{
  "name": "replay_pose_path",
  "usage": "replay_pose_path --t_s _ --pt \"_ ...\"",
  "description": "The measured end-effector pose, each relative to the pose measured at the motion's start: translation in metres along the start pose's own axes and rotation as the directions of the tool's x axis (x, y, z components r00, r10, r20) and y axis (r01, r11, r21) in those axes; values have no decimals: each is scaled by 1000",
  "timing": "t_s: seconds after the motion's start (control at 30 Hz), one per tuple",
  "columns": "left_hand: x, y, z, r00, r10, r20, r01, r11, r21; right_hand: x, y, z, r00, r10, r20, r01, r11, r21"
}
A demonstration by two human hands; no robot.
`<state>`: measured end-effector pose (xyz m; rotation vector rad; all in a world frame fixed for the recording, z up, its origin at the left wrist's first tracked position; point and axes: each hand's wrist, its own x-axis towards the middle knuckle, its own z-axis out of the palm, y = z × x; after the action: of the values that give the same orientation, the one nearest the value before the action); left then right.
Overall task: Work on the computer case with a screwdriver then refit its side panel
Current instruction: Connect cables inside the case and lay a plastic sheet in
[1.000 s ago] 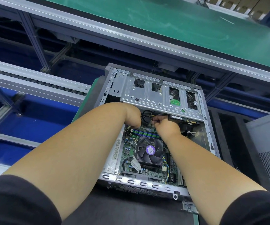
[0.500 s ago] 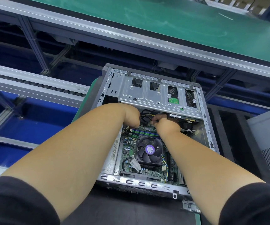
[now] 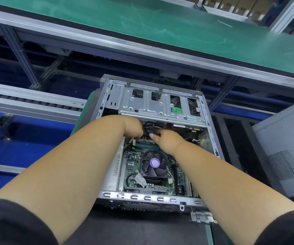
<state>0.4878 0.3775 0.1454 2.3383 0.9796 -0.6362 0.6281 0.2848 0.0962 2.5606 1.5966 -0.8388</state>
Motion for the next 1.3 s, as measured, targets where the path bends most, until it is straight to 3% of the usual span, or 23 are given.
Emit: replay_pose_path --t_s 0.13,0.37,0.47,0.57,0.83,1.1,1.3 --pt "-2 -6 -2 999 38 -27 -39 999 -35 -25 -18 -22 992 5 130 -2 1000 -30" --pt "-16 -6 -2 985 159 -68 -161 987 -23 -74 -15 -53 991 -41 131 49 997 -54" --pt "-23 3 4 959 247 -139 -251 968 -5 -85 -8 -55 993 16 121 2 989 -145" --pt "-27 18 10 911 358 -206 -359 933 33 -89 -3 -51 978 42 202 -29 997 -67" --pt "-36 37 12 874 404 -270 -397 914 84 -103 5 -55 940 -188 286 200 980 -15" --pt "-69 47 7 926 182 -332 -187 982 16 -91 18 -60 758 -448 474 517 856 -16" --pt "-93 55 41 872 -69 -484 -2 989 -146 -80 18 -53 545 -603 582 800 582 -146"
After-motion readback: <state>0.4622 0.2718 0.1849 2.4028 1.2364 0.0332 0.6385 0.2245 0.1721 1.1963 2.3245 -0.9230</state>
